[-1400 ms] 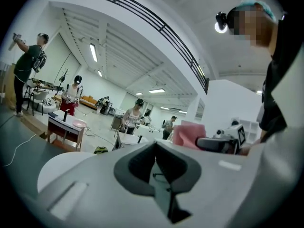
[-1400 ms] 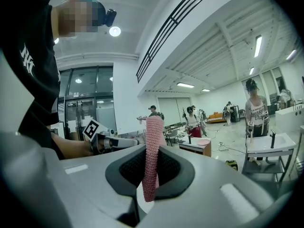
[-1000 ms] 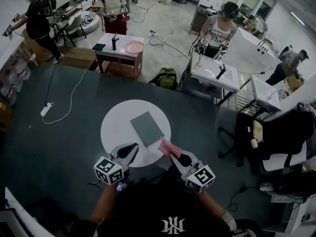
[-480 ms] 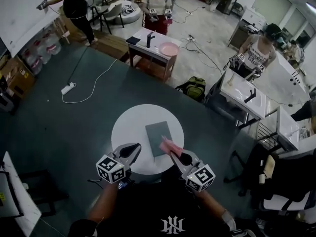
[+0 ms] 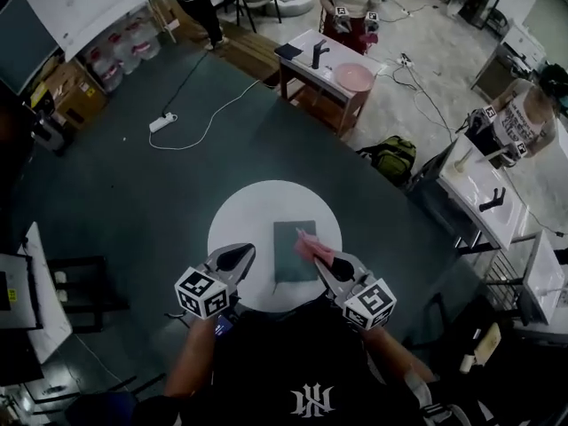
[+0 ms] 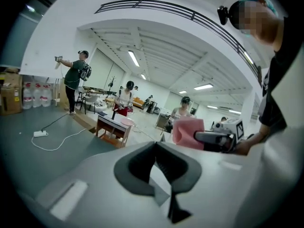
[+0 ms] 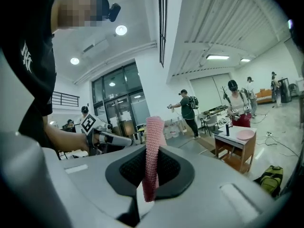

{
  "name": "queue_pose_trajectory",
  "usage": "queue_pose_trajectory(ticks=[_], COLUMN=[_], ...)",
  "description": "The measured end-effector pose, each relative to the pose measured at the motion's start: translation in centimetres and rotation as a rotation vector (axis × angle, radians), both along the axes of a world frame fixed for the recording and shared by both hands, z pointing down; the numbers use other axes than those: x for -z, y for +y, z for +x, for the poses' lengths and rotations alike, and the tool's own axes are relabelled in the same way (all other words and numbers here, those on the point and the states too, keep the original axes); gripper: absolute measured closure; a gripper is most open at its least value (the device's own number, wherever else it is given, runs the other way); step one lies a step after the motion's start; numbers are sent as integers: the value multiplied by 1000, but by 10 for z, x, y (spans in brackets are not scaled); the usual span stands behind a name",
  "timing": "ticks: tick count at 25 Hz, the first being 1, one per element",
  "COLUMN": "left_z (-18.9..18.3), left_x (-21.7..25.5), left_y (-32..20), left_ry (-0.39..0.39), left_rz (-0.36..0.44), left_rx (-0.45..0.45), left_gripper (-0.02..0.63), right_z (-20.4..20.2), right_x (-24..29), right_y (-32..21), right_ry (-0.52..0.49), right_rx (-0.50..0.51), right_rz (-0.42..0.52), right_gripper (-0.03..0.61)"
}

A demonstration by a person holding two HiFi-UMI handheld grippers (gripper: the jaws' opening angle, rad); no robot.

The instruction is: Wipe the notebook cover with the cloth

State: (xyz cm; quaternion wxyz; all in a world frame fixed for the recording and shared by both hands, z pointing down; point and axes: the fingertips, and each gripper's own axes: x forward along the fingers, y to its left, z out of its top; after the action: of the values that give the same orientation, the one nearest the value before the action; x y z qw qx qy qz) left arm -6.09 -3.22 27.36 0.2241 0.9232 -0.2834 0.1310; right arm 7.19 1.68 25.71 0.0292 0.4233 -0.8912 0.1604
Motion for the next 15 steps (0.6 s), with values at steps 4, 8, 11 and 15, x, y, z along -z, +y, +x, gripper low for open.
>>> queue_pose_trajectory(ticks=[4,8,11,15], left_z=[8,10,8,6], left_x=[-14,-34,-59,-93], left_y=[-11,-17,-27,-37], left_ry=[-57,-109,-137,-126], left_rz=[-42,-92,-142,-204], left_rx=[68,125,133,108], left_gripper=[603,603,600,583], right_z=[22,36,39,28], right_x=[-17,-38,-57,-84], right_y=[-27,-49,-69,-90], right_ry=[-21,-43,-22,25], right_rx=[56,105,127,137], right_rz=[-10,-27,-43,-50], right_gripper=[565,565,565,565])
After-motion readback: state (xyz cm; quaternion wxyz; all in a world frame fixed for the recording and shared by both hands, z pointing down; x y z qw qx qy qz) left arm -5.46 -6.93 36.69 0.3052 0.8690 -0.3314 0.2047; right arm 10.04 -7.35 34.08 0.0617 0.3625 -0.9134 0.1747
